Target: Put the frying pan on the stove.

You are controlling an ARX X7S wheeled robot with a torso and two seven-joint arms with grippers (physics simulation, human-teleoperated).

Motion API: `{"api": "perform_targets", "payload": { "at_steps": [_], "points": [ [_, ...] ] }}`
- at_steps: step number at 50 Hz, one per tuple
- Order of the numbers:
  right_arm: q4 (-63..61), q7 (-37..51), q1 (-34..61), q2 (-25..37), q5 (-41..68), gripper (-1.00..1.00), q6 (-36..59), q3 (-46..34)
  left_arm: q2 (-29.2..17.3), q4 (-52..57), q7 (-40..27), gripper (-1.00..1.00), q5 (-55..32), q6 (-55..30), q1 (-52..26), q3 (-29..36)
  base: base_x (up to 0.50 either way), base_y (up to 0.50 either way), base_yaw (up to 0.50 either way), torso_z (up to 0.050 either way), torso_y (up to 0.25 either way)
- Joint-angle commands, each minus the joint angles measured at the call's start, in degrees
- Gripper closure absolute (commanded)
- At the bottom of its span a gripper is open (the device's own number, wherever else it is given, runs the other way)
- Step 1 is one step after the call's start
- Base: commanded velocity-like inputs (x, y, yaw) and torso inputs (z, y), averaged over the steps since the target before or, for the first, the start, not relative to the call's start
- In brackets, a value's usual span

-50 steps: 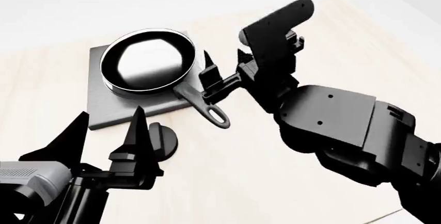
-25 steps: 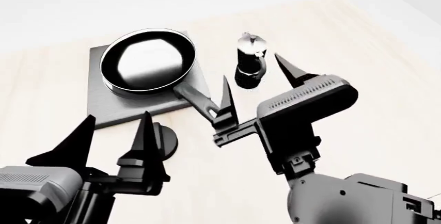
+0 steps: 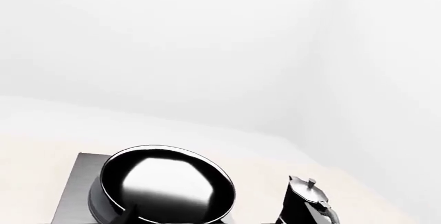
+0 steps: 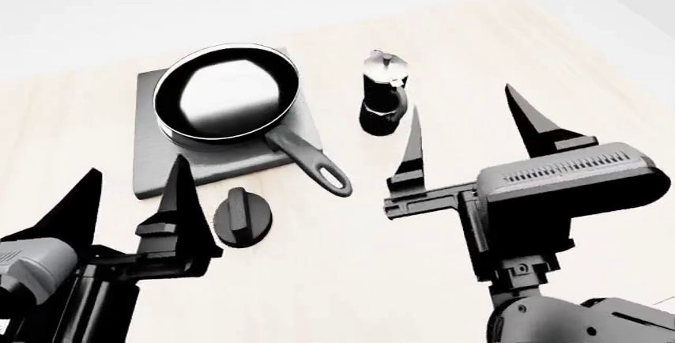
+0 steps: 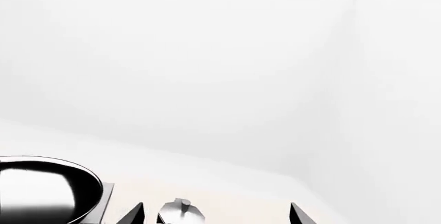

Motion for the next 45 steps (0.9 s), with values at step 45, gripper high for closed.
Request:
{"api": "perform_targets", "payload": {
  "at_steps": [45],
  "points": [
    [-20.35, -20.31, -102.20, -15.53, 5.06, -1.00, -12.09, 118.41, 11.44, -4.66, 9.81, -1.00, -19.28, 8.14, 54.82, -83.23, 0.00, 0.00, 0.00, 0.000, 0.000]
  ]
}}
